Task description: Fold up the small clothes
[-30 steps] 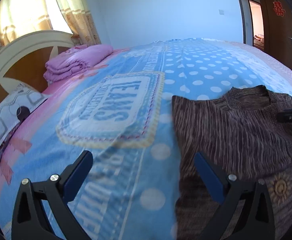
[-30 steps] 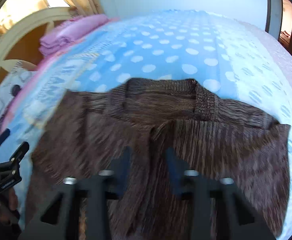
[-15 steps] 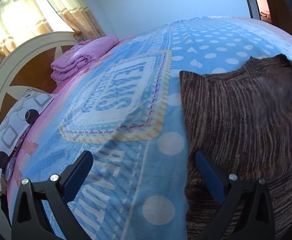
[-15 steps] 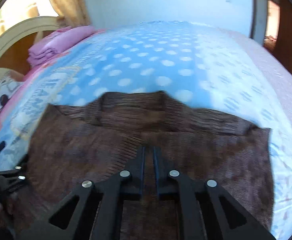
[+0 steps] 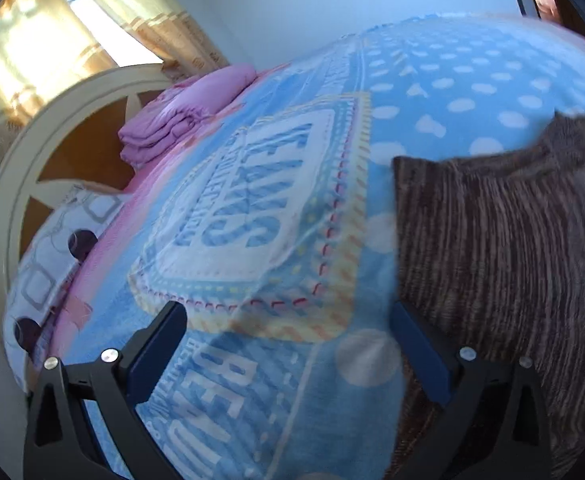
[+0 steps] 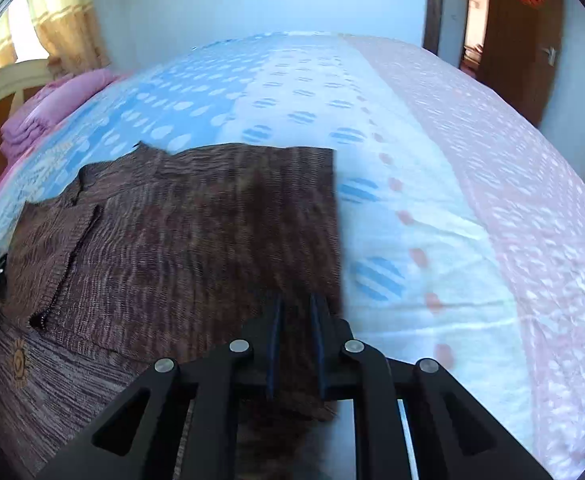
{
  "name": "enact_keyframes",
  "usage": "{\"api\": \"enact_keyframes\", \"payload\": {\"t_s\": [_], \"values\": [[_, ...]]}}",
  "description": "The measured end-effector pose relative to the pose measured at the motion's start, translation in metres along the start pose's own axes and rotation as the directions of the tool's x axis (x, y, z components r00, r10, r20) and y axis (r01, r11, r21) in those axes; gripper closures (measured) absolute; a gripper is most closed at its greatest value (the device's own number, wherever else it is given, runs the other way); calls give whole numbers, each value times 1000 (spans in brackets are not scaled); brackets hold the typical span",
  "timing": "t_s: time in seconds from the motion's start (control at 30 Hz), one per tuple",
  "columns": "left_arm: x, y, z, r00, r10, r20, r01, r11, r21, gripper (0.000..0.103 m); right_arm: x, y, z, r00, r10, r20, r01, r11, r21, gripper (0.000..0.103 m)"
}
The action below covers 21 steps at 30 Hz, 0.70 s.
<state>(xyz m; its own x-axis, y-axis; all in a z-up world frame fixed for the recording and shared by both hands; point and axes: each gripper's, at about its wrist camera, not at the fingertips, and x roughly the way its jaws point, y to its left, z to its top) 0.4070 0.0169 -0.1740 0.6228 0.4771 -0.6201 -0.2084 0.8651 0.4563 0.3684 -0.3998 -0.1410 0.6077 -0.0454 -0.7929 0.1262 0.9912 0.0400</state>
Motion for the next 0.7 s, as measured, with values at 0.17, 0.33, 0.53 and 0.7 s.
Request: {"api": "enact_keyframes", "payload": {"t_s": [0.17, 0.33, 0.53, 0.7], "values": [[-6, 9, -4, 1000, 14, 4, -14, 999, -38, 0, -21, 4, 4, 998, 16, 63, -16, 1000, 3, 87], [-19, 28, -2, 999, 21, 39, -15, 988, -151, 0, -6, 33, 25, 997, 57, 58, -54, 997, -50, 81], [2, 11, -8, 998, 27, -53, -29, 999, -36, 0, 20, 3, 22, 999, -53, 9, 53, 999, -6, 82], [1, 25, -13, 998, -22, -53, 17, 997, -80, 0, -11, -13, 6, 997, -64, 48, 64, 998, -2, 78]]}}
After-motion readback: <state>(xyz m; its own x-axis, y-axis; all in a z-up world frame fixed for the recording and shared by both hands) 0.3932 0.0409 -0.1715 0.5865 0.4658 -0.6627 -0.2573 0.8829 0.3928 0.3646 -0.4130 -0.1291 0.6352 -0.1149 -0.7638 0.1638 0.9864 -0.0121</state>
